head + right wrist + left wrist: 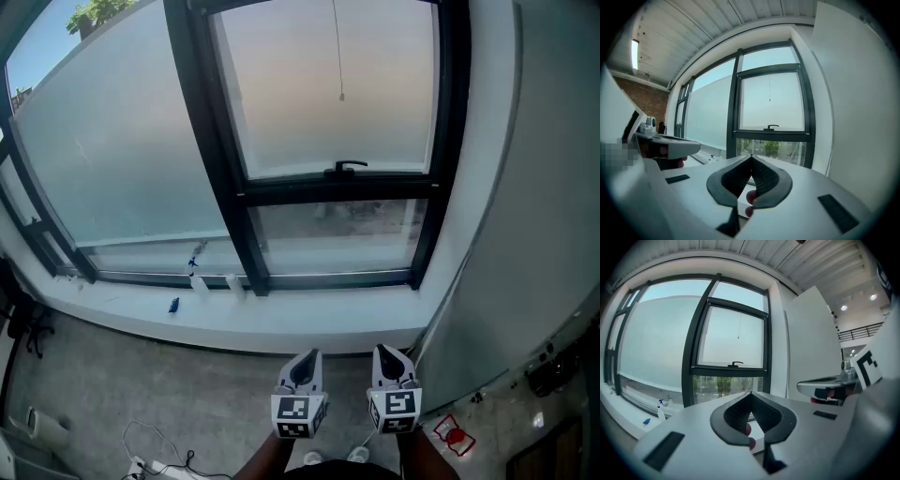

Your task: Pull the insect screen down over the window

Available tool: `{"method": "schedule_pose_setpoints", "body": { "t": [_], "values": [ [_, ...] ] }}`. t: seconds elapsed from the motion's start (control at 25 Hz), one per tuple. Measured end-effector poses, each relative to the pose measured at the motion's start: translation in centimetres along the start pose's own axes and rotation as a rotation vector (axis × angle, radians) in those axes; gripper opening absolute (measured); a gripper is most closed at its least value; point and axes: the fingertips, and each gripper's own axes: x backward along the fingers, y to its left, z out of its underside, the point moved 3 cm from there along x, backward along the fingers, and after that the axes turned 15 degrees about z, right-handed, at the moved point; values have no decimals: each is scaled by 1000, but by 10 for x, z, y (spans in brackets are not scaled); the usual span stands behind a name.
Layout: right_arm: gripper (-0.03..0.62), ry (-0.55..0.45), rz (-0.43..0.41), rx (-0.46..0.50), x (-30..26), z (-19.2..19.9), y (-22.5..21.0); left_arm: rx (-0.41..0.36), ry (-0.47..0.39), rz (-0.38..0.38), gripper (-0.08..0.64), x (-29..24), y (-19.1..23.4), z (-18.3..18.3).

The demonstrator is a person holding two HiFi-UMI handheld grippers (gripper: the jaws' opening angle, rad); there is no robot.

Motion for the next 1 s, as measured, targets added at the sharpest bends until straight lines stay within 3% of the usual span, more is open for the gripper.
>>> {"method": "schedule_pose_setpoints", "body": {
  "t": [0.12, 0.28, 0.52, 0.72, 1.0],
  "values": [
    [3, 0, -7, 4, 5, 1, 8, 16, 1, 17, 3, 1, 3, 17],
    [3, -15, -32, 10, 9, 3, 18, 148, -14, 41, 3, 4, 8, 22],
    [3, -37, -18, 5, 11, 5, 20, 69, 6, -2, 3, 12, 10, 23],
    [3, -34, -25, 33, 16, 1, 21, 51, 18, -5, 3, 16, 7, 27],
    [3, -24, -37, 22, 20, 3, 22, -30, 37, -4, 3, 16, -3, 28]
  ]
}}
